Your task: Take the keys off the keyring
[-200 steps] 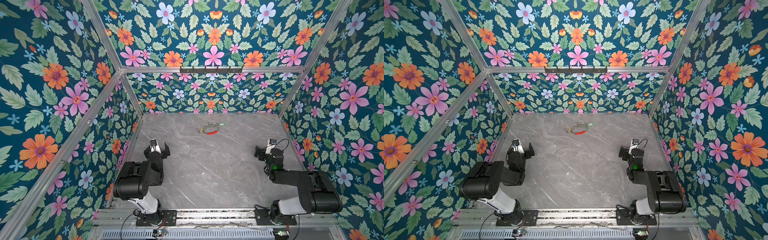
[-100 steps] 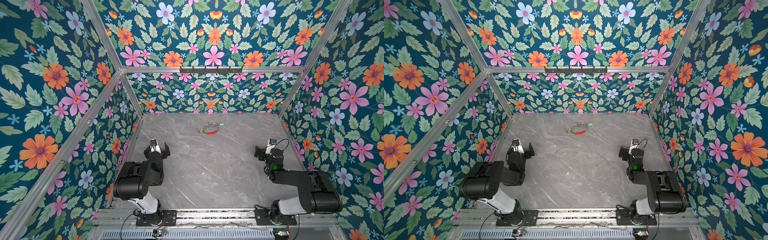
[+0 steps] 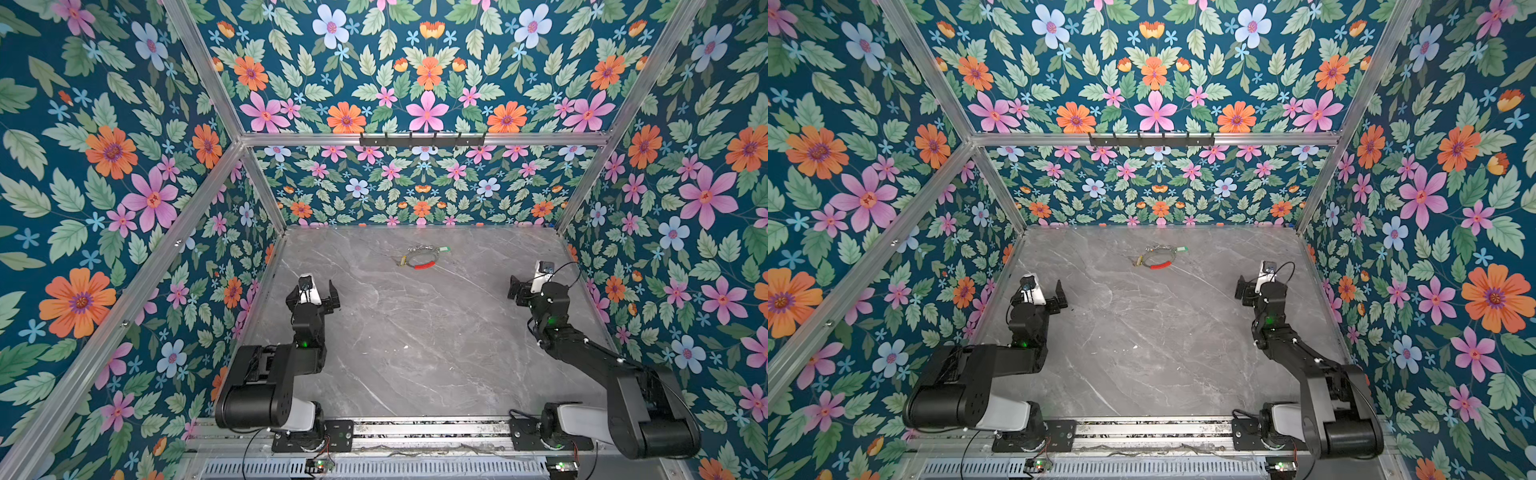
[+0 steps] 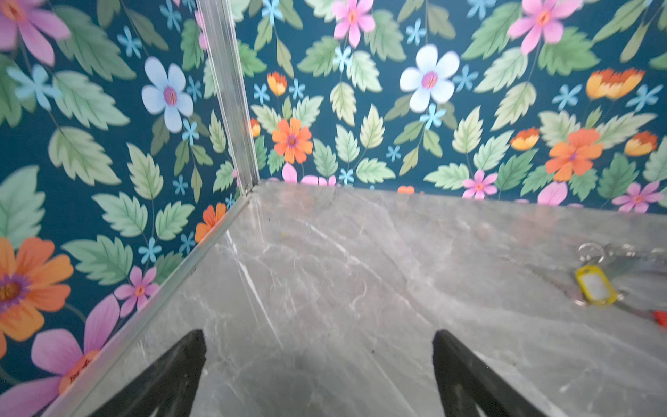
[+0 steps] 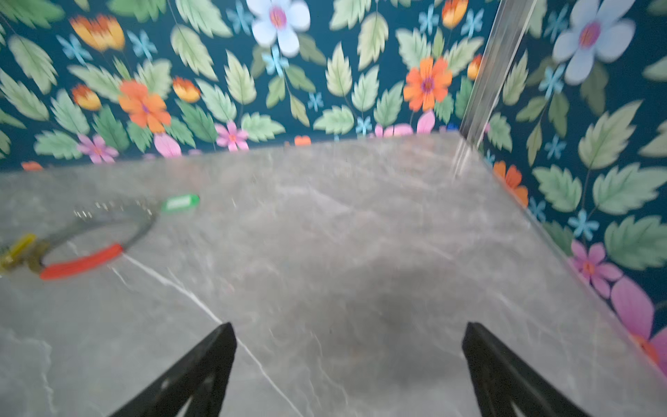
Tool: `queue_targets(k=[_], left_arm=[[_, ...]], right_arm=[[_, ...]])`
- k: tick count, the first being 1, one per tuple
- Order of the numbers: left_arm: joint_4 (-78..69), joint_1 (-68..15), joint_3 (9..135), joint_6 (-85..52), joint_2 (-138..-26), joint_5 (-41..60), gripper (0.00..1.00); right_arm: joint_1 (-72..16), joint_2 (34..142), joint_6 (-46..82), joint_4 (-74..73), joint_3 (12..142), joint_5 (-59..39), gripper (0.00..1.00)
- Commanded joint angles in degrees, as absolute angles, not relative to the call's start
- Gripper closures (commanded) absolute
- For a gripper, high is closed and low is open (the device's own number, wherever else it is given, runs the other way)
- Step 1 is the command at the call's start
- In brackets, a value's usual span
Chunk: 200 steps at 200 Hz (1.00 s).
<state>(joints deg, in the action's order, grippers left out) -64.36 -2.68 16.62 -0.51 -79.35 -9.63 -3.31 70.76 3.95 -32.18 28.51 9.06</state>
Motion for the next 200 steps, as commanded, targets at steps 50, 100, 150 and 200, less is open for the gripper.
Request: queue_targets(k=[50, 100, 150, 200], left_arm=[[-57.0, -2.6, 19.8, -31.2, -70.3, -18.8, 0.00], [-43.7, -0.2, 19.3, -49.2, -62.0, -17.0, 0.00], [-52.8, -0.2, 18.9, -49.0, -65.5, 0.7, 0.04], [-45.0, -1.2, 25.4, -48.0, -72.3, 19.2, 0.23]], right_arm=[[-6.0, 71.4, 27.6, -4.8, 45.8, 16.3, 0.01], [-0.4, 81.9, 40.7, 4.0, 53.2, -7.6, 0.15], [-5.3, 89.8, 31.5, 6.7, 60.1, -13.9, 0.26], [-15.1, 103.8, 24.7, 11.9, 73.9, -14.6, 0.38]])
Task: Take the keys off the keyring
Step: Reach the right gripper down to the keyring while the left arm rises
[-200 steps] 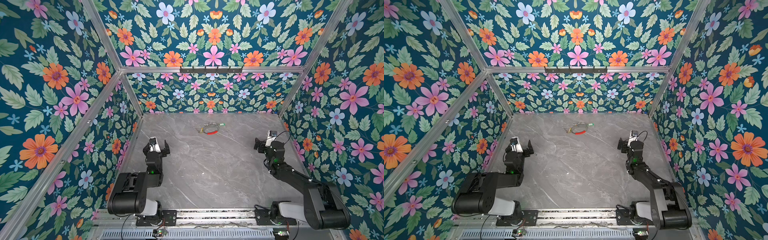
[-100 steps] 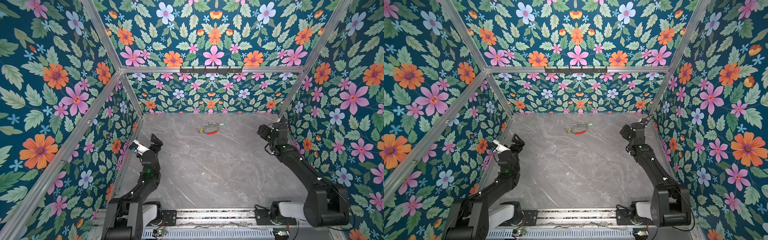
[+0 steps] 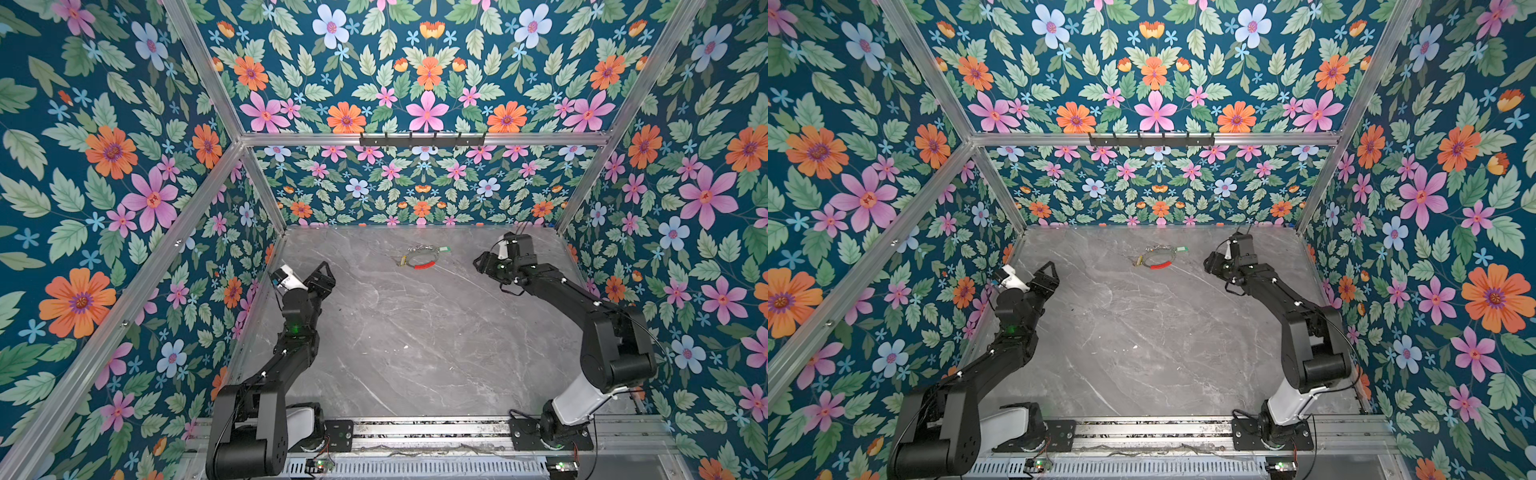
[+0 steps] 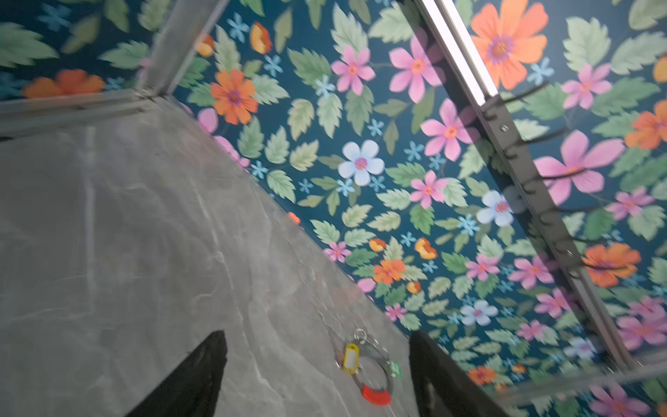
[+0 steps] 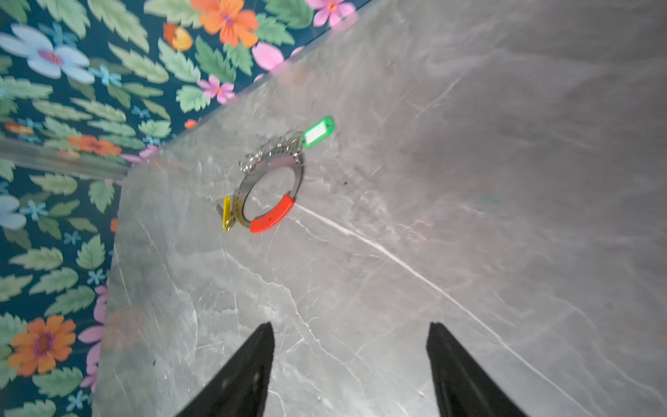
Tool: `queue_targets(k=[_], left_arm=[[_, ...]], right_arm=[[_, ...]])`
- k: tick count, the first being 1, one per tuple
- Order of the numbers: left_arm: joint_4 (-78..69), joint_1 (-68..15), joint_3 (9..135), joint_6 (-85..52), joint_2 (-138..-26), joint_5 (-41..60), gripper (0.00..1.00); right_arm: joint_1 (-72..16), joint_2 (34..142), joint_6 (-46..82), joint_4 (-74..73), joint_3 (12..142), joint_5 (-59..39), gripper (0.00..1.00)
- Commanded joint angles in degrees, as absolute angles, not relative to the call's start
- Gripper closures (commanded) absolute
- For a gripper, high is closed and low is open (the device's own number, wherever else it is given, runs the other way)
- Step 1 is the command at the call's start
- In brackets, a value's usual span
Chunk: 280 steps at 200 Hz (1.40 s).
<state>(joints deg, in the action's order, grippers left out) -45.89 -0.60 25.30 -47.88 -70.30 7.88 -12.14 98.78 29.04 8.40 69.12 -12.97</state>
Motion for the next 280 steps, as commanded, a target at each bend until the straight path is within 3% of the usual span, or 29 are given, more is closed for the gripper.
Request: queue_targets(k=[1, 92, 195, 222, 280], left_arm=[[-45.4, -1.3, 25.2, -48.1, -72.4, 19.4, 0.23], [-52.5, -5.9, 23.6, -50.1, -80.2, 27.2, 0.23], [-62.7, -6.2, 24.2, -56.4, -87.5, 33.6, 0.25], [-63.6, -6.2, 24.4, -57.3, -88.1, 34.3, 0.25], [-66.8, -6.2, 24.7, -59.4, -90.1, 35.7, 0.26]], right_arm=[[-15.2, 104.2, 24.7, 12.0, 74.3, -14.6, 0.38], [-17.3, 131.0, 32.4, 16.9, 104.6, -17.5, 0.42], [-17.3, 147.4, 34.7, 23.4, 126.8, -18.2, 0.50], [-17.3, 149.1, 34.5, 23.8, 129.0, -17.8, 0.55], [-17.2, 150.5, 33.4, 24.3, 130.7, -17.8, 0.75]])
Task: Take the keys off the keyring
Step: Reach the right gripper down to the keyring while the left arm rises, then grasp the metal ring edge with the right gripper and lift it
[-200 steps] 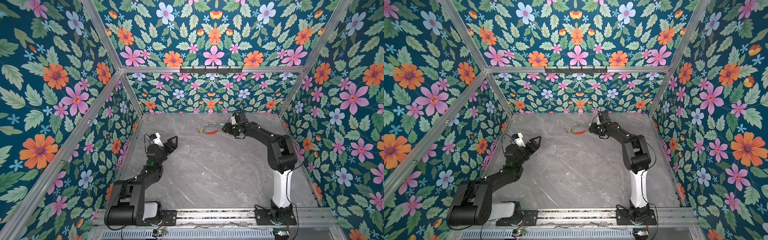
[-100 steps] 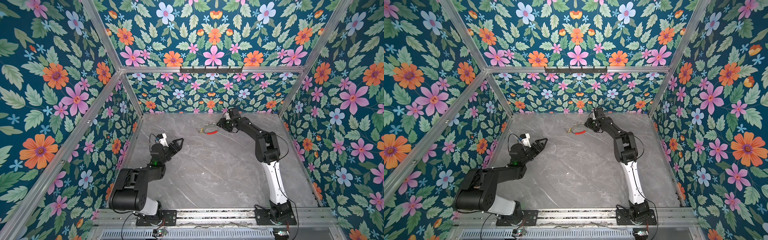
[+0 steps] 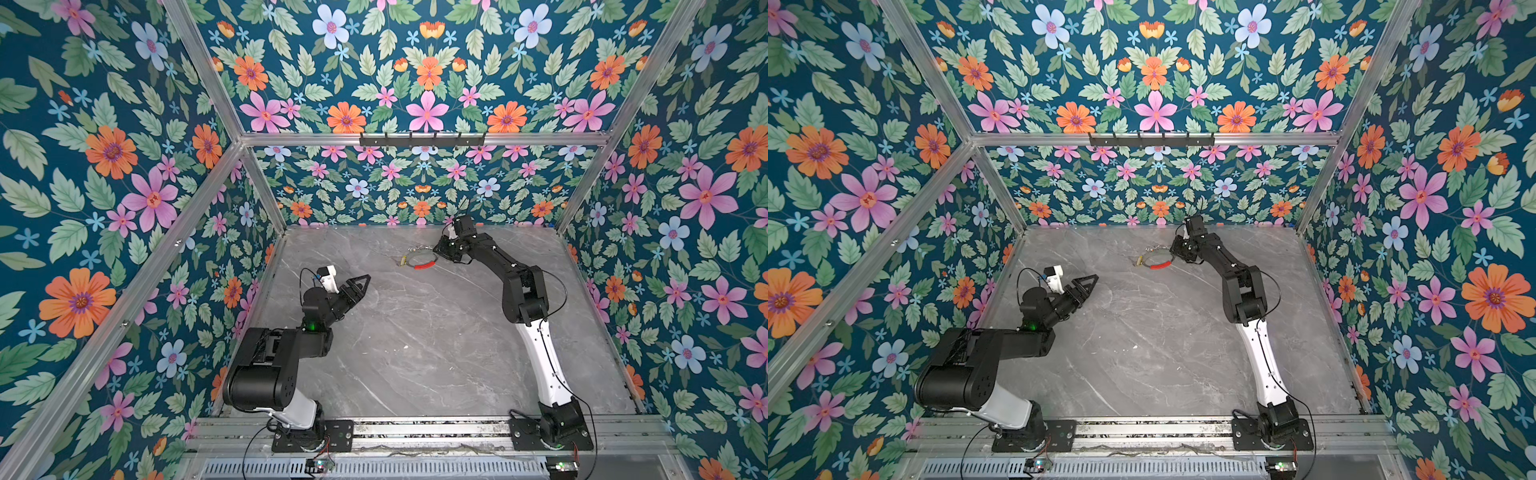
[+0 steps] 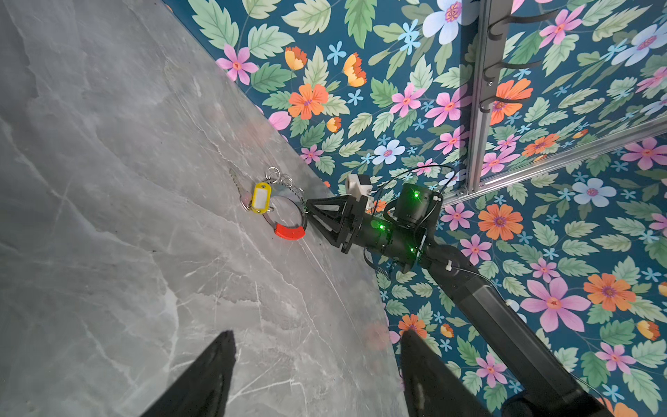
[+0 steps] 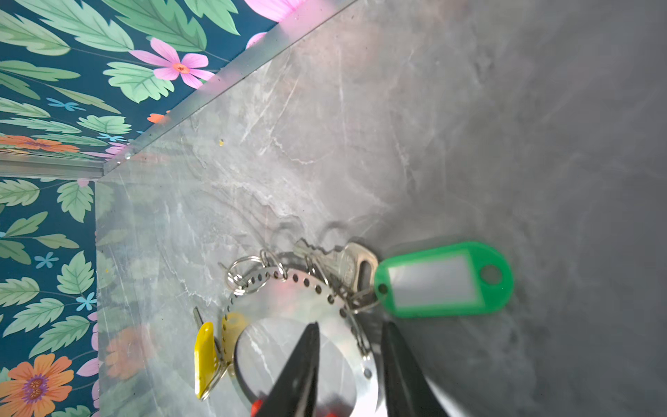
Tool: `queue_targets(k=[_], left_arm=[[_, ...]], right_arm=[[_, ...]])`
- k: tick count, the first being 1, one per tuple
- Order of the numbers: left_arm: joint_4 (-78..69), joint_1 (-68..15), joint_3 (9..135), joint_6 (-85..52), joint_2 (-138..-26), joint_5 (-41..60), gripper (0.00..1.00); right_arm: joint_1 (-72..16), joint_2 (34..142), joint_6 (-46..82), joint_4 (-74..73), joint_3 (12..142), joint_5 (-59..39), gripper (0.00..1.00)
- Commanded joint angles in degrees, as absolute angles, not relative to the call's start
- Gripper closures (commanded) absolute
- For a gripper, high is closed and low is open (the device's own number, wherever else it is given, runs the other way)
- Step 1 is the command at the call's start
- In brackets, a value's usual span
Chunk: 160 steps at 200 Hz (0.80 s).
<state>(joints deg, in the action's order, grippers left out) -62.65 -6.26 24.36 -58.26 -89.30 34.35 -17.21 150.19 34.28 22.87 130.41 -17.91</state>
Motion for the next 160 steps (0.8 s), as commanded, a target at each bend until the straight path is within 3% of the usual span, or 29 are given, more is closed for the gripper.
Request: queue_targets(k=[1, 73, 103, 160], left_arm=[[-67.0, -6.2, 24.7, -59.4, -90.1, 35.8, 0.26], [-74.5, -6.3, 24.0, -63.2, -92.7, 37.7, 0.26], [-73.1, -6.7, 23.5, -61.9, -91.0, 36.7, 0.25], [-46.1, -14.8, 29.7, -44.6, -84.1, 29.2, 0.23]], right_arm=[[-17.3, 150.5, 33.4, 24.3, 130.7, -17.8, 0.76], [-17.4, 146.1, 28.5, 21.4, 125.2, -16.9, 1.00], [-17.6, 141.4, 27.0, 18.2, 118.7, -16.8, 1.00], [-19.7, 129.9, 24.1, 13.1, 103.2, -15.7, 1.00]])
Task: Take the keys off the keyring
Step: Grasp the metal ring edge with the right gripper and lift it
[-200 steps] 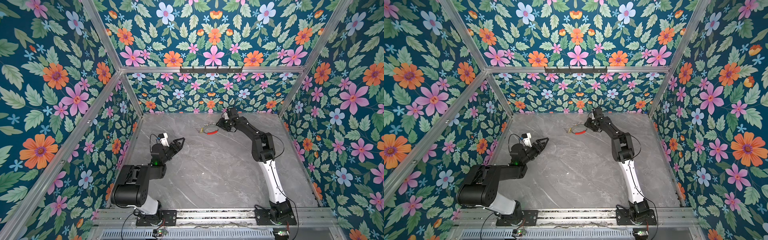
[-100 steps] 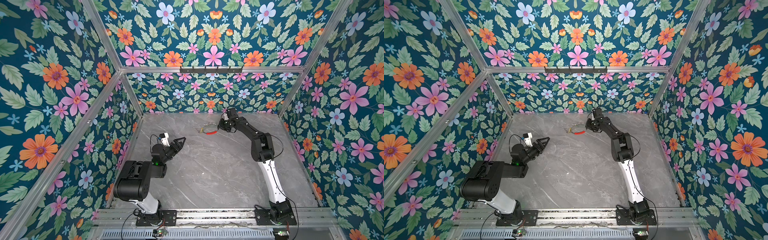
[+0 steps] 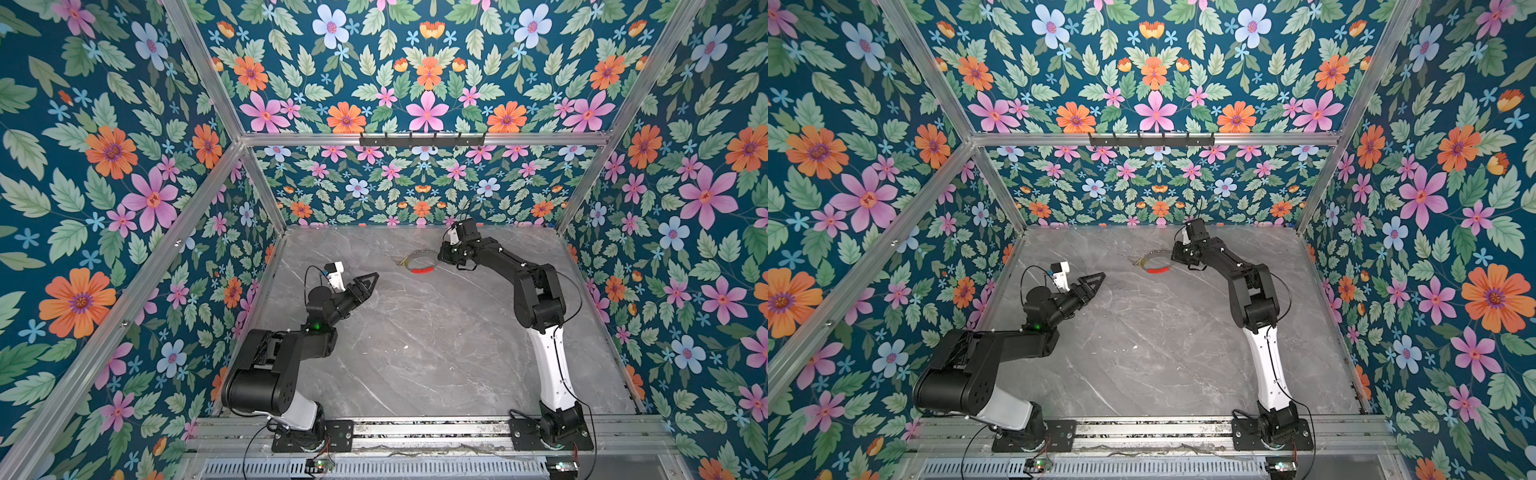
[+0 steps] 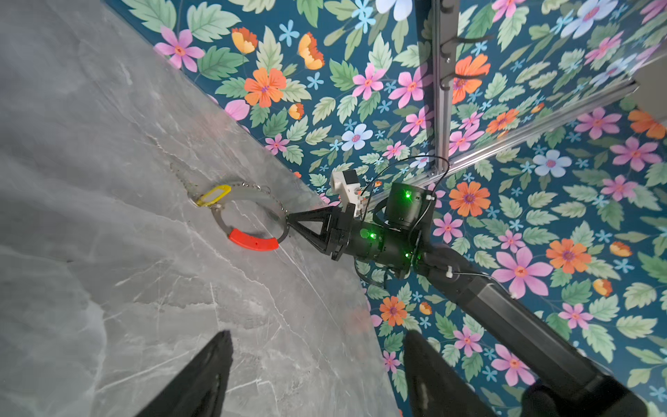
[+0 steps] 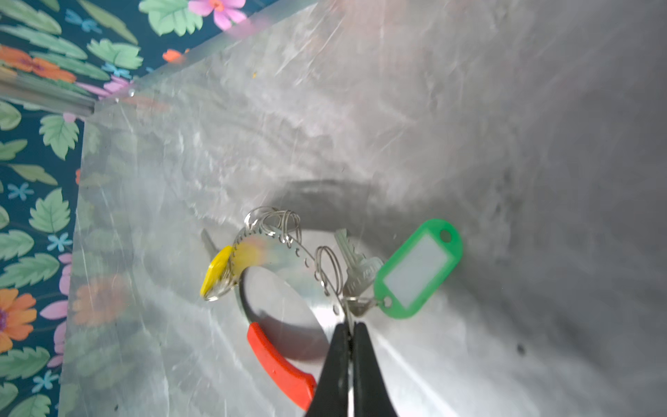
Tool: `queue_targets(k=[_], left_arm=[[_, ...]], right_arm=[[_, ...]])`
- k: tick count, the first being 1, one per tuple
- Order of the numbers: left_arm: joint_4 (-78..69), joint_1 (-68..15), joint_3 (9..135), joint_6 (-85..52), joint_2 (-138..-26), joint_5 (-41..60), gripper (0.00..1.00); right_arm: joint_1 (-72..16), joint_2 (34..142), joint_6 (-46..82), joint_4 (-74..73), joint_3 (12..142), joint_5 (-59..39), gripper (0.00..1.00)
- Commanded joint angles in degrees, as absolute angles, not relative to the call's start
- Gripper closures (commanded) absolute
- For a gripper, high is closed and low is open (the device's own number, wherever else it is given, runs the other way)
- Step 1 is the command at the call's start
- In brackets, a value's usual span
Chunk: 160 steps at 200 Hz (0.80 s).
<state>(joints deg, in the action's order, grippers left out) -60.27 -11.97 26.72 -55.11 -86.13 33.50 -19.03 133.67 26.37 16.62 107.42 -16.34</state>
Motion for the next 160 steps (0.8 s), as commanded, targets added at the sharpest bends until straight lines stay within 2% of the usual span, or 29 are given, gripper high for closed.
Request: queue_targets(k=[1, 38, 109, 160], left_arm=[[-45.7, -15.1, 29.8, -44.3, -84.0, 29.1, 0.23], [-44.4, -17.0, 30.3, -42.8, -83.5, 29.1, 0.23], [-41.7, -22.3, 32.8, -39.4, -87.3, 30.9, 0.25], [-45.6, -25.5, 32.0, -43.6, -89.4, 26.4, 0.28]], right_arm=[[-19.8, 129.7, 24.1, 13.0, 102.9, -15.6, 1.00], [-21.8, 121.8, 21.3, 10.1, 92.5, -15.0, 1.00], [-22.5, 110.0, 19.9, 7.6, 78.2, -19.8, 1.00], [-23.2, 105.5, 29.8, 2.8, 71.0, -17.4, 1.00]])
